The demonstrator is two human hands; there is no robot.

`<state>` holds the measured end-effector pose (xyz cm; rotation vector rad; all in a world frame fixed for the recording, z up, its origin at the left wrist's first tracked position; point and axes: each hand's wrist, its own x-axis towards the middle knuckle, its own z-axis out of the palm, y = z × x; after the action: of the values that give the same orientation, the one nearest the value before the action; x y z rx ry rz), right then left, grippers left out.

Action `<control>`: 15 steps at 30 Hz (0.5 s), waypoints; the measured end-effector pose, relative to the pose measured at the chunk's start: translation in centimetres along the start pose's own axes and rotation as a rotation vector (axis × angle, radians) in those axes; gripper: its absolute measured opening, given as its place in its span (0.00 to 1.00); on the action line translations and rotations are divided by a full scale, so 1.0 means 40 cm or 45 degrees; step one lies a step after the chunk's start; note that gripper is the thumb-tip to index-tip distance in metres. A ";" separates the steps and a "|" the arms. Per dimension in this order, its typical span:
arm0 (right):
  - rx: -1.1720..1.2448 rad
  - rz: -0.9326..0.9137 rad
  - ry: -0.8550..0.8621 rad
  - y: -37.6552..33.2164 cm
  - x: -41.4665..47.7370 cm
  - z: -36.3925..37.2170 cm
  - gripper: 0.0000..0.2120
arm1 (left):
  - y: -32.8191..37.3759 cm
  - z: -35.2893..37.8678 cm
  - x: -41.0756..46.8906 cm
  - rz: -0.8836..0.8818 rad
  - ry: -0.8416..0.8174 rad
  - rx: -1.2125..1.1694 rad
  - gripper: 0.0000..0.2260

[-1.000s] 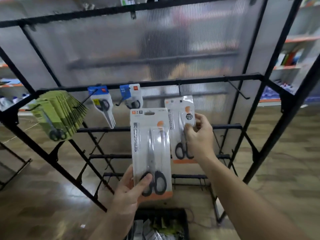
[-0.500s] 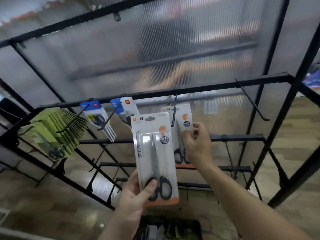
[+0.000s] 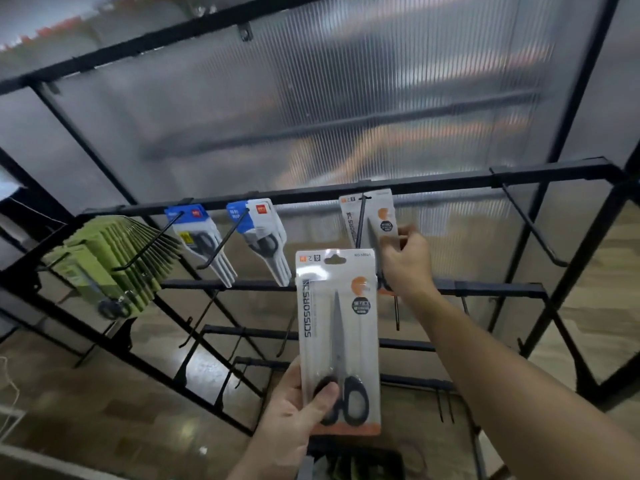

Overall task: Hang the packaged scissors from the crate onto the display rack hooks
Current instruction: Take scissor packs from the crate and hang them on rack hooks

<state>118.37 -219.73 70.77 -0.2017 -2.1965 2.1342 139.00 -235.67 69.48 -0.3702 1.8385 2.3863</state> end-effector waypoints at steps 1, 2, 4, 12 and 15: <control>-0.013 -0.008 0.003 0.003 -0.007 -0.003 0.05 | -0.003 -0.001 0.005 -0.018 -0.022 -0.013 0.23; -0.047 -0.027 0.007 0.005 -0.018 -0.008 0.07 | -0.006 -0.003 0.010 -0.036 -0.045 -0.014 0.23; -0.145 -0.076 0.004 0.002 -0.047 -0.020 0.14 | -0.006 -0.005 0.014 -0.039 -0.087 -0.006 0.22; -0.400 -0.028 0.054 -0.032 -0.186 -0.083 0.33 | -0.005 -0.011 0.055 -0.031 -0.212 -0.075 0.42; -0.450 -0.059 0.102 -0.041 -0.244 -0.100 0.29 | -0.008 -0.016 0.062 0.020 -0.265 -0.040 0.29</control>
<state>128.53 -217.25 72.91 -0.2476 -2.4858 1.6694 136.76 -236.35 68.41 -0.1047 1.7208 2.3638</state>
